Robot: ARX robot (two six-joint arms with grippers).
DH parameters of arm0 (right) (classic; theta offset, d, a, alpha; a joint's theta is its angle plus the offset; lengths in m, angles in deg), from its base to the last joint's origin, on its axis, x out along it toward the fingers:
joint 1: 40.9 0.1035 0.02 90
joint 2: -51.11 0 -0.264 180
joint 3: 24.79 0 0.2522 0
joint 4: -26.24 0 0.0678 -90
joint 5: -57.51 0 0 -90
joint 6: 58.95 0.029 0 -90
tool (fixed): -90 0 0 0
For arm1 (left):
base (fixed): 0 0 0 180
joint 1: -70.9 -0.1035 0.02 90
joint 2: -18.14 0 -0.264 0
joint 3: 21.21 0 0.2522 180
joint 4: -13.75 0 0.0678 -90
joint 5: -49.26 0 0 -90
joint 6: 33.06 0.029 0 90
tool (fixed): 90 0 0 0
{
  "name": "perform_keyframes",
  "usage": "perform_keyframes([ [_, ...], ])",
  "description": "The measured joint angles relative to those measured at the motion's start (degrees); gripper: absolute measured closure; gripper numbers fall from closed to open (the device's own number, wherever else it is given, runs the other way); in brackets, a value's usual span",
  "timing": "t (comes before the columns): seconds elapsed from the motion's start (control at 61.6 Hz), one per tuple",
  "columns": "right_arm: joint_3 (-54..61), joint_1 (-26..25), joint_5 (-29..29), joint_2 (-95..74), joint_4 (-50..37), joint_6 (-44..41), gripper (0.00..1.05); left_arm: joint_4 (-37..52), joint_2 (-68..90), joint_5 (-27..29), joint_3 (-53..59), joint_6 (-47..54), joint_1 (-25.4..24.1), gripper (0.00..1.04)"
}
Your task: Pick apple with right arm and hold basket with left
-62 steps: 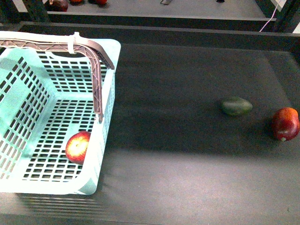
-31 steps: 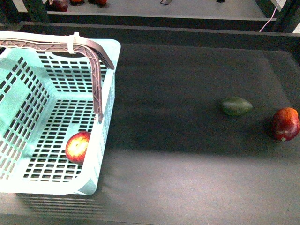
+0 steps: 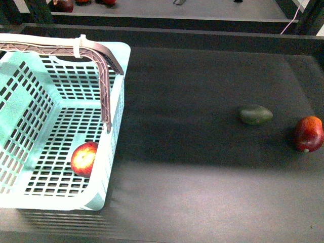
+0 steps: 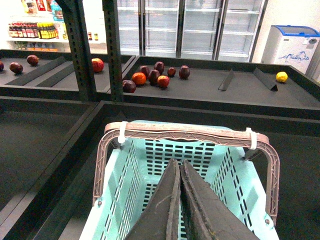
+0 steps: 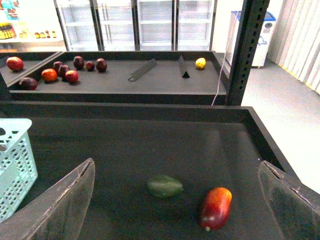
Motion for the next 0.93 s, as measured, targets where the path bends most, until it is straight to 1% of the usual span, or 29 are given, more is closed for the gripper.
perform_keyframes([
  [0.503,0.0,0.0,0.0,0.0,0.0,0.0,0.09,0.0,0.0,0.0,0.0,0.0,0.0,1.01],
  [0.601,0.0,0.0,0.0,0.0,0.0,0.0,0.09,0.0,0.0,0.0,0.0,0.0,0.0,0.85],
  [0.666,0.0,0.0,0.0,0.0,0.0,0.0,0.09,0.0,0.0,0.0,0.0,0.0,0.0,0.71],
  [0.682,0.0,0.0,0.0,0.0,0.0,0.0,0.09,0.0,0.0,0.0,0.0,0.0,0.0,0.69],
  [0.812,0.0,0.0,0.0,0.0,0.0,0.0,0.09,0.0,0.0,0.0,0.0,0.0,0.0,0.42],
  [0.828,0.0,0.0,0.0,0.0,0.0,0.0,0.09,0.0,0.0,0.0,0.0,0.0,0.0,0.4],
  [0.893,0.0,0.0,0.0,0.0,0.0,0.0,0.09,0.0,0.0,0.0,0.0,0.0,0.0,0.26],
  [0.926,0.0,0.0,0.0,0.0,0.0,0.0,0.09,0.0,0.0,0.0,0.0,0.0,0.0,0.17],
])
